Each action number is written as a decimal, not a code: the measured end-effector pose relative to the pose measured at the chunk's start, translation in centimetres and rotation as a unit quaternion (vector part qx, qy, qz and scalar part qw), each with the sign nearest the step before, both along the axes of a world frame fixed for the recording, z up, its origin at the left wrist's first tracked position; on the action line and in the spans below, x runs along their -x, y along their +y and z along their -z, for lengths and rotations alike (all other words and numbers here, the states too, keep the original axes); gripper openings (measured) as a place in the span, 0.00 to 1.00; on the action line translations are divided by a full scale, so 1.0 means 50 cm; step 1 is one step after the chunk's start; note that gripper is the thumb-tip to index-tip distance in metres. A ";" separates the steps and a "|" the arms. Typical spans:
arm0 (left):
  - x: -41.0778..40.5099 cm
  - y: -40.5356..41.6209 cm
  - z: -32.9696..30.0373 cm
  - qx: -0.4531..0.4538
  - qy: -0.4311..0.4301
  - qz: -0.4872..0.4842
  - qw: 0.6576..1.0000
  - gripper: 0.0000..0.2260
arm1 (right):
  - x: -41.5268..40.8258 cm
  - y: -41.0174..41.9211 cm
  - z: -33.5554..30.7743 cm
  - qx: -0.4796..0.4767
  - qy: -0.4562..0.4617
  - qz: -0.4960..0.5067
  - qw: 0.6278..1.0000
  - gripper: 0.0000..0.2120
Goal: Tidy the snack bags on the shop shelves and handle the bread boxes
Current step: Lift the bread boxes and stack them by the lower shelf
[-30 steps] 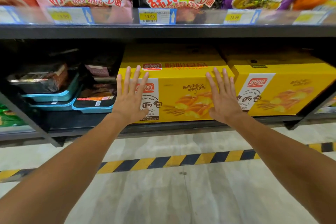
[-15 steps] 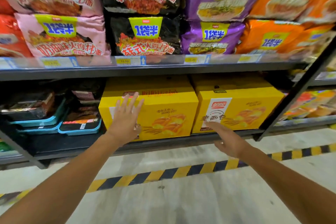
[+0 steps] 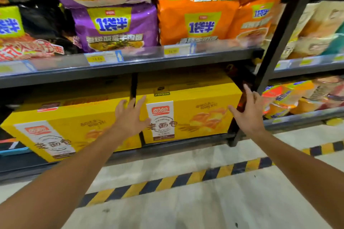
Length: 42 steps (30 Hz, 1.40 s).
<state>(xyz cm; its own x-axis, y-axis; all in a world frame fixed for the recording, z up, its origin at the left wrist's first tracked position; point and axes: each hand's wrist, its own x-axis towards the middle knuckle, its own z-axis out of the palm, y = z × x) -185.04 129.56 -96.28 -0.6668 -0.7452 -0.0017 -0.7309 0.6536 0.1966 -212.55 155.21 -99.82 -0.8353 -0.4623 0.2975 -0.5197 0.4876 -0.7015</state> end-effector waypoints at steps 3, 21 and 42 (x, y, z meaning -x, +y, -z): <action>0.020 0.010 -0.003 -0.024 -0.016 -0.027 0.999 0.39 | 0.047 -0.014 -0.001 -0.039 -0.051 -0.065 0.996 0.41; -0.062 0.148 0.036 -0.157 0.215 -0.098 0.959 0.42 | -0.012 0.055 -0.003 0.008 -0.083 -0.061 0.995 0.42; -0.334 0.256 -0.008 -0.052 0.412 -0.026 0.910 0.22 | -0.311 0.288 -0.083 -0.011 -0.055 0.016 0.998 0.37</action>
<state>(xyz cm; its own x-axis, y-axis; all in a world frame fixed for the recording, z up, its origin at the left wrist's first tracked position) -168.31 142.37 -95.89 -0.4378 -0.8000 0.4103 -0.3376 0.5692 0.7497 -197.02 169.58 -95.68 -0.8766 -0.4408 0.1929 -0.4240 0.5182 -0.7427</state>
